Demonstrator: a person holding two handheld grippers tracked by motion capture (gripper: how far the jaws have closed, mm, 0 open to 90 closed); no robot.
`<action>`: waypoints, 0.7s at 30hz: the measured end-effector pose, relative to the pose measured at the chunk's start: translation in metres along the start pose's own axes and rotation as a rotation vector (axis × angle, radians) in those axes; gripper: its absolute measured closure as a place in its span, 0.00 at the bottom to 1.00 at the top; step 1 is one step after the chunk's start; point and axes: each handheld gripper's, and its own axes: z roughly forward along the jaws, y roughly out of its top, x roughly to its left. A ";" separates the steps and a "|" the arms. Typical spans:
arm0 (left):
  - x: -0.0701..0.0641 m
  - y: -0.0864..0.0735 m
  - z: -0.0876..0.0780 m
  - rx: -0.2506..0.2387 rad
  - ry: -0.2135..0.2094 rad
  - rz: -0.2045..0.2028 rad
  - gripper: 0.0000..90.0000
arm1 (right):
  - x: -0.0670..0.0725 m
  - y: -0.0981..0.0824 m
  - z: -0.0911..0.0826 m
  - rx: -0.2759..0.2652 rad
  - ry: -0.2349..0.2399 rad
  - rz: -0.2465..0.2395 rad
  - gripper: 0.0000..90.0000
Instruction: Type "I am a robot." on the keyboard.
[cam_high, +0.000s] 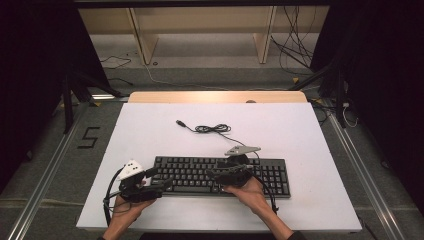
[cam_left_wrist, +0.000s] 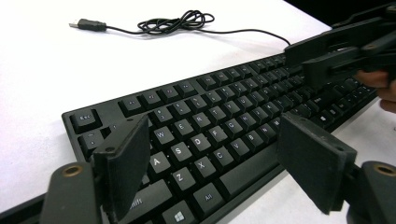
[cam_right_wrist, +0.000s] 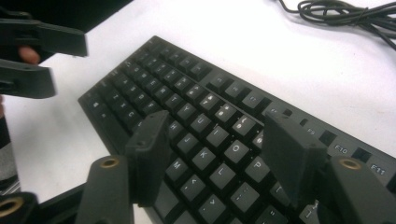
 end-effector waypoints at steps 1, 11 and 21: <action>0.000 0.001 0.001 0.002 -0.002 0.000 0.28 | 0.000 0.000 0.000 0.000 0.000 0.000 0.47; -0.004 0.011 0.021 0.043 -0.005 0.010 0.34 | 0.004 -0.009 -0.020 -0.057 0.024 -0.012 0.44; -0.002 0.020 0.041 0.086 -0.015 0.024 0.49 | 0.003 -0.021 -0.036 -0.094 0.020 -0.021 0.41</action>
